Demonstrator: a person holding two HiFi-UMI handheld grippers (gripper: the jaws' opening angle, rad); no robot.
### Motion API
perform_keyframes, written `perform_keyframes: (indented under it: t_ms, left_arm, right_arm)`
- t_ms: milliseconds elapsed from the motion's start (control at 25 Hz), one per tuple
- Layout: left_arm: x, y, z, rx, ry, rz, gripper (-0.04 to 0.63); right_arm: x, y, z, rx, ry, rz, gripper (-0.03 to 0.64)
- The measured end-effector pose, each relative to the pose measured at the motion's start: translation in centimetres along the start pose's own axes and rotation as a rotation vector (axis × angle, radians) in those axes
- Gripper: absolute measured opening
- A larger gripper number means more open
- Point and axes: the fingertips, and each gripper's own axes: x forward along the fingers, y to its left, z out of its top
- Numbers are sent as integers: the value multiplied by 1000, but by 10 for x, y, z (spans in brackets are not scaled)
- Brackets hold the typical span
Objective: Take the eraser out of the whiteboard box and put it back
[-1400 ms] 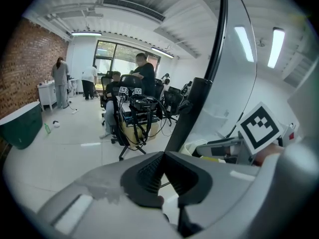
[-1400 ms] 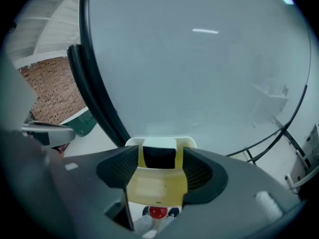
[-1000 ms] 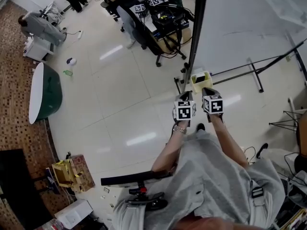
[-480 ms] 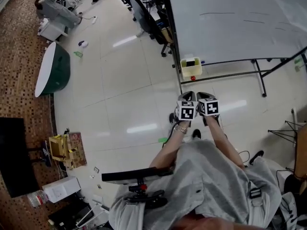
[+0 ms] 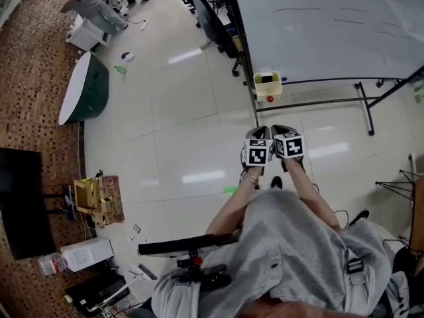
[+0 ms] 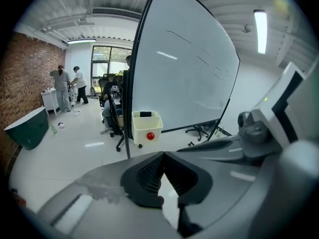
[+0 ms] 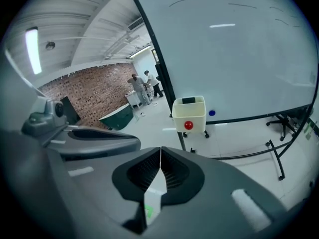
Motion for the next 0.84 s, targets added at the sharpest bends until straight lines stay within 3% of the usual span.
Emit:
perform_keyframes:
  t_ms: [200, 680, 840]
  left_arm:
    - [-7, 0, 2, -3, -32, -7, 3]
    - [-24, 14, -2, -6, -4, 8, 3]
    - [-27, 16, -8, -49, 0, 3, 3]
  right_arm:
    - [-7, 7, 4, -25, -16, -15, 2]
    - [-11, 30, 7, -3, -42, 6, 2]
    - [-14, 28, 1, -2, -41, -6, 2]
